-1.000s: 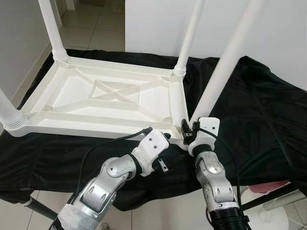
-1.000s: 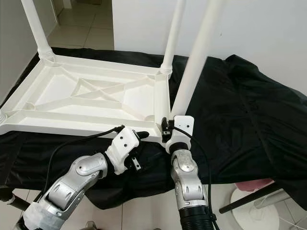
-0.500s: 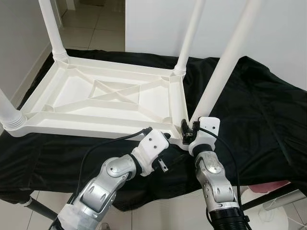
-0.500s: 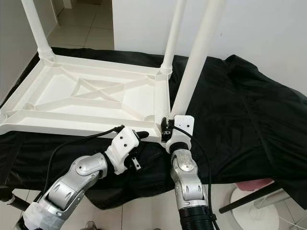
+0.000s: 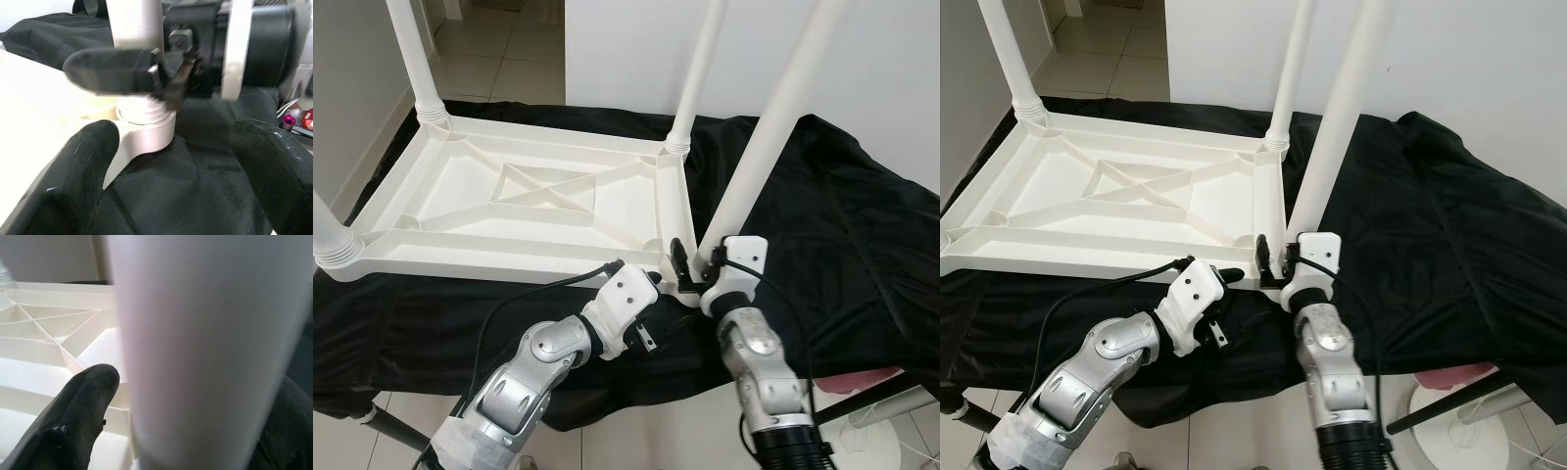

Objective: Building children table

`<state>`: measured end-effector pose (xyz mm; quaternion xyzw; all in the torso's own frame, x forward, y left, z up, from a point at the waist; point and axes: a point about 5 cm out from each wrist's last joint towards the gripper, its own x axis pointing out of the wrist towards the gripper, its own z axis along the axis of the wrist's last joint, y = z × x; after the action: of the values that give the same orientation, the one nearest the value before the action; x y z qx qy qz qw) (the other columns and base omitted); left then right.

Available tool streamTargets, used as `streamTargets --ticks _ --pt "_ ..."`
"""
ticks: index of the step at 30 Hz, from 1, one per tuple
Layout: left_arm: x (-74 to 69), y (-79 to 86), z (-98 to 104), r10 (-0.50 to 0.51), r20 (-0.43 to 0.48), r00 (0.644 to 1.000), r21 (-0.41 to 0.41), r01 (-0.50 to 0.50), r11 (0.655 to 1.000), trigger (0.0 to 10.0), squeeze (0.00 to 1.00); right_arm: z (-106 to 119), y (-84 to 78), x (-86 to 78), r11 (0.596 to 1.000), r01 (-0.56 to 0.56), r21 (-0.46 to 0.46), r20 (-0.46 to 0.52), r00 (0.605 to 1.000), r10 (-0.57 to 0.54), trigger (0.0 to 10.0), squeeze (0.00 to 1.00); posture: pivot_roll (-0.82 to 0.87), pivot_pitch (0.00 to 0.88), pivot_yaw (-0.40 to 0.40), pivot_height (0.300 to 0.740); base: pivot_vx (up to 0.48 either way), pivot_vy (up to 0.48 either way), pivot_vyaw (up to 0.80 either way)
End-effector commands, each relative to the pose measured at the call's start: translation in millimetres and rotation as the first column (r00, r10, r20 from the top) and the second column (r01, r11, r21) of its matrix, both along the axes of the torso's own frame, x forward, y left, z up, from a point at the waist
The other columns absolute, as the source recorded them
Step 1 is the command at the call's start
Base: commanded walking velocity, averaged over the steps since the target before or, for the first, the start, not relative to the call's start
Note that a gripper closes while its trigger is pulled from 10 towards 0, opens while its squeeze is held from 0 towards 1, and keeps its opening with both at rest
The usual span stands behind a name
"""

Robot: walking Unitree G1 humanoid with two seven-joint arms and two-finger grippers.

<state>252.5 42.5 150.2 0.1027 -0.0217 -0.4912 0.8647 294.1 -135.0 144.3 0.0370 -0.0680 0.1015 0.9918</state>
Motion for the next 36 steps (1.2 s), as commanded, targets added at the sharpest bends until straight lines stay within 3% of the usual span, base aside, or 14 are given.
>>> streamTargets --ticks 1,8,19,20,22,23,34,35,36 --pt "-0.8 -3.1 0.7 -0.038 0.001 0.999 0.006 0.038 0.999 10.0 0.0 -2.1 -4.6 1.3 0.998 -0.064 -0.007 0.006 0.998 0.064 10.0 0.0 0.02 0.069 -0.104 0.74 0.0 0.0 0.0" --pt "1.2 -3.6 1.6 -0.039 0.005 0.999 0.006 0.039 0.999 10.0 0.0 -3.6 -14.2 11.8 0.958 -0.272 -0.087 0.001 0.962 0.273 10.0 0.0 0.01 0.069 -0.099 0.74 0.0 0.0 0.0" --pt "2.7 -2.3 3.0 -0.031 0.013 0.999 0.009 0.031 0.999 10.0 0.0 -6.7 -10.1 29.3 0.901 -0.407 -0.148 -0.033 0.913 0.407 10.0 0.0 0.03 0.069 -0.102 0.74 0.0 0.0 0.0" --pt "2.9 -1.4 3.2 -0.026 0.014 1.0 0.01 0.026 1.0 10.0 0.0 -8.0 -9.9 31.4 0.89 -0.433 -0.144 -0.038 0.901 0.432 2.7 0.0 0.03 0.071 -0.104 0.74 0.0 0.0 0.0" --pt "2.9 -1.4 3.2 -0.026 0.014 1.0 0.01 0.026 1.0 10.0 0.0 -8.0 -9.9 31.4 0.89 -0.433 -0.144 -0.038 0.901 0.432 2.7 0.0 0.03 0.071 -0.104 0.74 0.0 0.0 0.0" --pt "2.9 -1.0 3.2 -0.023 0.014 1.0 0.01 0.023 1.0 10.0 0.0 -9.2 -10.0 31.9 0.886 -0.44 -0.146 -0.043 0.898 0.439 0.0 0.0 0.04 0.071 -0.107 0.74 0.0 0.0 0.0" --pt "1.6 0.1 2.8 -0.018 0.011 1.0 0.011 0.018 1.0 10.0 0.0 -19.8 -10.3 27.0 0.866 -0.481 -0.141 -0.077 0.877 0.474 0.0 0.0 0.04 0.077 -0.107 0.74 0.0 0.0 0.0" --pt "0.7 0.1 2.4 -0.021 0.008 1.0 0.012 0.021 1.0 10.0 0.0 -19.8 -12.3 26.3 0.879 -0.455 -0.143 -0.073 0.89 0.449 10.0 0.0 0.04 0.08 -0.105 0.74 0.0 0.0 0.0" --pt "0.7 0.1 2.4 -0.021 0.008 1.0 0.012 0.021 1.0 10.0 0.0 -19.8 -12.3 26.3 0.879 -0.455 -0.143 -0.073 0.89 0.449 10.0 0.0 0.04 0.08 -0.105 0.74 0.0 0.0 0.0"
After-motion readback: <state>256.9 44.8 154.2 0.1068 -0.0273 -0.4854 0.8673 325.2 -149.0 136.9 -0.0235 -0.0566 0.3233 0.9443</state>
